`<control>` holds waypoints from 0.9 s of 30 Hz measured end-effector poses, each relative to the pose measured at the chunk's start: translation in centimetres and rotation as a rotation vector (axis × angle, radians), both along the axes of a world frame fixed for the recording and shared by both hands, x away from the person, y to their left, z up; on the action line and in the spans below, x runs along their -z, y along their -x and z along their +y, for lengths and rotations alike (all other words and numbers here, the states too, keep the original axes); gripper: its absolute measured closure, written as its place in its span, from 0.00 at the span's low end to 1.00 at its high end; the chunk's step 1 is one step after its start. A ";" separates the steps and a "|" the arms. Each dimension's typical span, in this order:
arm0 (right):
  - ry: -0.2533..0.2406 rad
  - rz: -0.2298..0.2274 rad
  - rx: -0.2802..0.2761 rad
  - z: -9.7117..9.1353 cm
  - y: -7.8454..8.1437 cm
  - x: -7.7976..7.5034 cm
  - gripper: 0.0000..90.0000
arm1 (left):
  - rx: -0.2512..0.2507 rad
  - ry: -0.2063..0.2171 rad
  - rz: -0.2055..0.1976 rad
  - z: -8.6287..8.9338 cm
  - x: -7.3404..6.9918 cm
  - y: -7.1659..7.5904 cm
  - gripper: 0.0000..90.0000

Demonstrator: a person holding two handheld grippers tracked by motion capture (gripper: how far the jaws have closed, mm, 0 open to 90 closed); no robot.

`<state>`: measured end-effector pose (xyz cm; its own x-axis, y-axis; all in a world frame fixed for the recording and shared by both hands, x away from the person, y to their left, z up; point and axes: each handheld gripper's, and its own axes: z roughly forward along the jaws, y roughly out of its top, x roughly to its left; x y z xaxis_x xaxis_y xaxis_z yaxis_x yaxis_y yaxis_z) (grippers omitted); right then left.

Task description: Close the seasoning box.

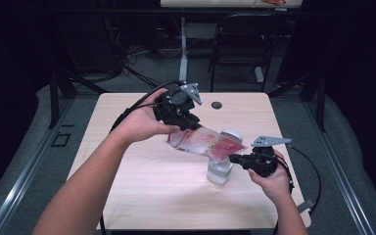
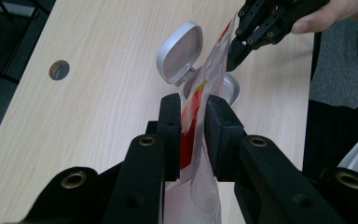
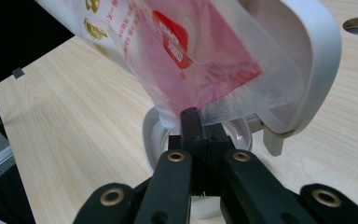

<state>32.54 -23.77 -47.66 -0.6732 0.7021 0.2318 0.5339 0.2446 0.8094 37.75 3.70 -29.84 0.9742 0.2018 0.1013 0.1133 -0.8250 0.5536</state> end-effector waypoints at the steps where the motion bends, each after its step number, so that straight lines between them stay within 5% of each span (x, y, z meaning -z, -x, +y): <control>1: 0.003 0.000 -0.002 0.0 0.0 0.0 1.00 | 0.000 0.000 -0.001 0.0 0.0 0.0 0.86; 27: 0.018 -0.010 0.010 0.1 0.1 -0.2 1.00 | 0.001 -0.008 -0.013 -0.2 -0.1 0.1 0.91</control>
<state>32.40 -23.65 -47.44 -0.6684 0.7129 0.2123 0.5282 0.2539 0.8103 37.64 3.48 -29.78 0.9731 0.1995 0.1151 0.1052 -0.8296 0.5483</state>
